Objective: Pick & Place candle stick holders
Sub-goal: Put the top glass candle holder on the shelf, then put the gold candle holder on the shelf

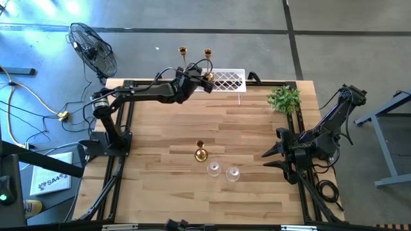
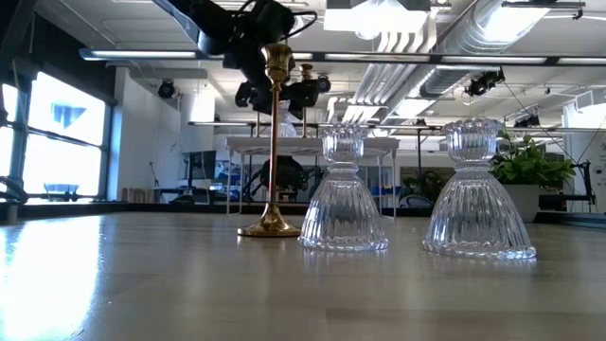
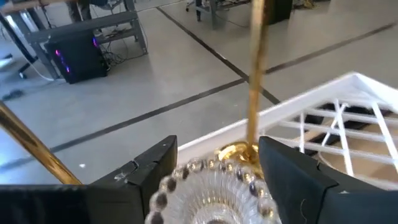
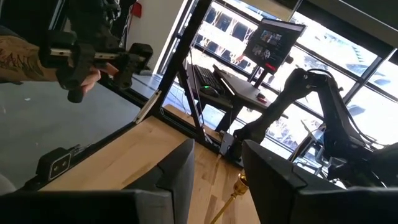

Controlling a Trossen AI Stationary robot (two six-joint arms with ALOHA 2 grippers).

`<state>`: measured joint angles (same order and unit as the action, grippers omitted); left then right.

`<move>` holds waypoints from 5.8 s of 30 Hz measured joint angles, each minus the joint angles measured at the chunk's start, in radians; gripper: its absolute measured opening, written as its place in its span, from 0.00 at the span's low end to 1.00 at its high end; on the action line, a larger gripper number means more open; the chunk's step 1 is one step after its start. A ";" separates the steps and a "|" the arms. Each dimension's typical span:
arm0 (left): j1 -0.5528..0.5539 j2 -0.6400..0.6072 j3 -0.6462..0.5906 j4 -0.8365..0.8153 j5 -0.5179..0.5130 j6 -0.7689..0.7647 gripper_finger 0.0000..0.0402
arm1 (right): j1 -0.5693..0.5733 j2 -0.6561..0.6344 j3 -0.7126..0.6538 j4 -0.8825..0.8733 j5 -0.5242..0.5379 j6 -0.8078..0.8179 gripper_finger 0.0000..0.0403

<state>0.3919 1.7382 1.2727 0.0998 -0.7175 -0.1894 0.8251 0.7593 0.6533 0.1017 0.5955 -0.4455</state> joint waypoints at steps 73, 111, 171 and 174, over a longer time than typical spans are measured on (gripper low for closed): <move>-1.036 -0.233 0.070 -0.756 -0.003 -0.338 0.53 | 0.000 0.000 0.000 -0.130 -0.014 0.265 0.32; -0.813 -0.163 -0.456 -0.154 0.007 -0.501 0.53 | 0.000 0.000 0.000 -0.197 -0.184 0.197 0.32; -0.647 -0.236 -0.324 -0.056 0.231 -0.166 0.02 | 0.000 0.001 0.000 -0.310 -0.187 0.255 0.32; -0.647 -0.262 -0.238 -0.130 0.226 -0.109 0.02 | -0.012 0.001 0.000 -0.337 -0.168 0.268 0.32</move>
<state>-0.2554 1.4764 1.0344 -0.0305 -0.4919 -0.2986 0.8132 0.7601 0.6535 -0.2358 0.4275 -0.1772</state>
